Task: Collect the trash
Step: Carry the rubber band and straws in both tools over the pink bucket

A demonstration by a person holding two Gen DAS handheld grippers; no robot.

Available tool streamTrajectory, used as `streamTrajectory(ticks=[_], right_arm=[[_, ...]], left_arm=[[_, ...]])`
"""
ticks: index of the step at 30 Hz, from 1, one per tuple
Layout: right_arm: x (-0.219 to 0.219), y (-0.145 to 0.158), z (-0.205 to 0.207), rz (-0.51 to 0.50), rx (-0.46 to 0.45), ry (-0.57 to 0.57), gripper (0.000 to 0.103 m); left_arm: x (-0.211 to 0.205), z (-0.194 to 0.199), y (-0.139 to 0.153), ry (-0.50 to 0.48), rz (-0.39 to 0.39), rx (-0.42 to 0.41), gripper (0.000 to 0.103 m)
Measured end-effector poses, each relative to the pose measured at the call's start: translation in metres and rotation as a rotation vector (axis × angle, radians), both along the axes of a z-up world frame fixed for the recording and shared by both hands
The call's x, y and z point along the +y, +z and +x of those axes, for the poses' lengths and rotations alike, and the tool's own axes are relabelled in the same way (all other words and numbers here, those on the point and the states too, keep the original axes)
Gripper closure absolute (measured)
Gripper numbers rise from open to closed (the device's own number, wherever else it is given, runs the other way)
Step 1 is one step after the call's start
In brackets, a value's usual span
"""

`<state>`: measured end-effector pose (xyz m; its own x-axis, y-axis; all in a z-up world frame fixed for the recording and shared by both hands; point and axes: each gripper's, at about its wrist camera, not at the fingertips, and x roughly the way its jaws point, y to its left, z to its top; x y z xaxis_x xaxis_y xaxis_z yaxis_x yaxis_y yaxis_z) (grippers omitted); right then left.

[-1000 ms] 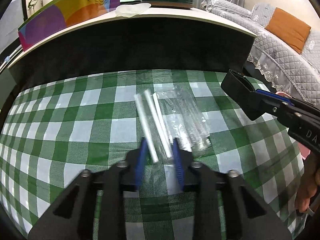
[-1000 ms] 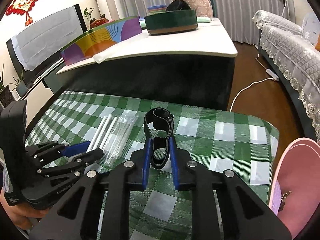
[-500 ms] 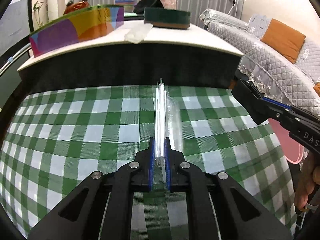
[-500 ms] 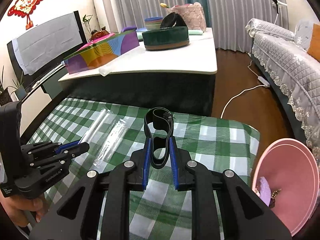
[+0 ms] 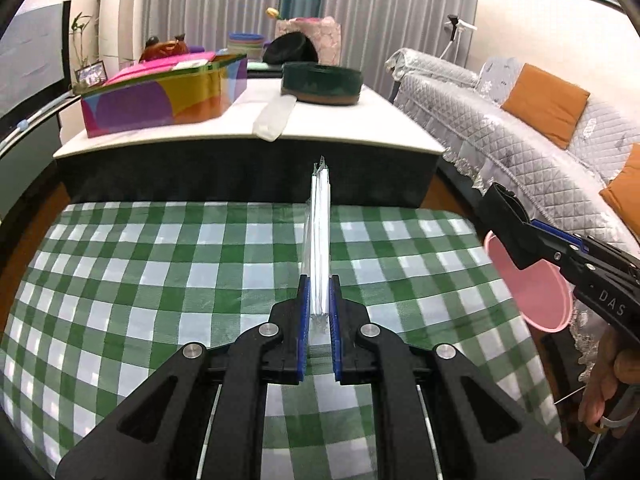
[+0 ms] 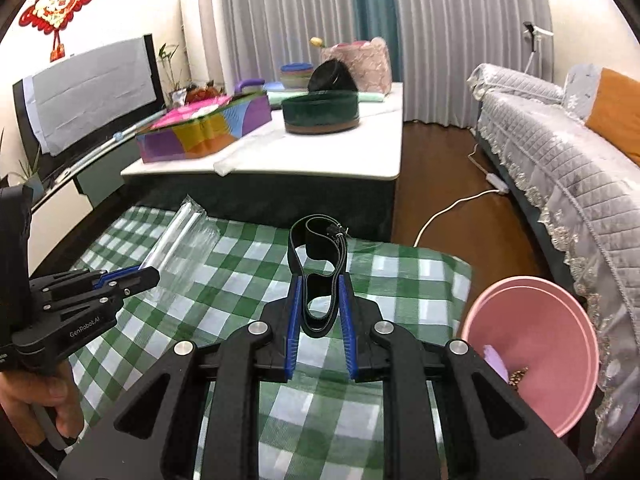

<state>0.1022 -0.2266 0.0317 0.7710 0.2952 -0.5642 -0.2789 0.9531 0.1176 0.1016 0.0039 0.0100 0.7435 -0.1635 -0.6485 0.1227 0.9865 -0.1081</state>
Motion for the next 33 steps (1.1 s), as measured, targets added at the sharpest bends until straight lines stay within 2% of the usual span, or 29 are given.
streamTrajectory(ticks=[11, 17, 33], right_arm=[[-0.044, 0.048, -0.041, 0.037, -0.066, -0.08, 0.084], [-0.076, 0.065, -0.049, 0.016, -0.1, -0.116, 0.084], [-0.144, 0.033, -0.043, 0.046, -0.092, -0.3, 0.084]], left_arm=[[-0.017, -0.024, 0.025, -0.058, -0.015, -0.067, 0.094], [-0.03, -0.032, 0.033, -0.09, -0.015, -0.094, 0.094], [-0.068, -0.03, 0.028, -0.172, -0.008, -0.108, 0.094]])
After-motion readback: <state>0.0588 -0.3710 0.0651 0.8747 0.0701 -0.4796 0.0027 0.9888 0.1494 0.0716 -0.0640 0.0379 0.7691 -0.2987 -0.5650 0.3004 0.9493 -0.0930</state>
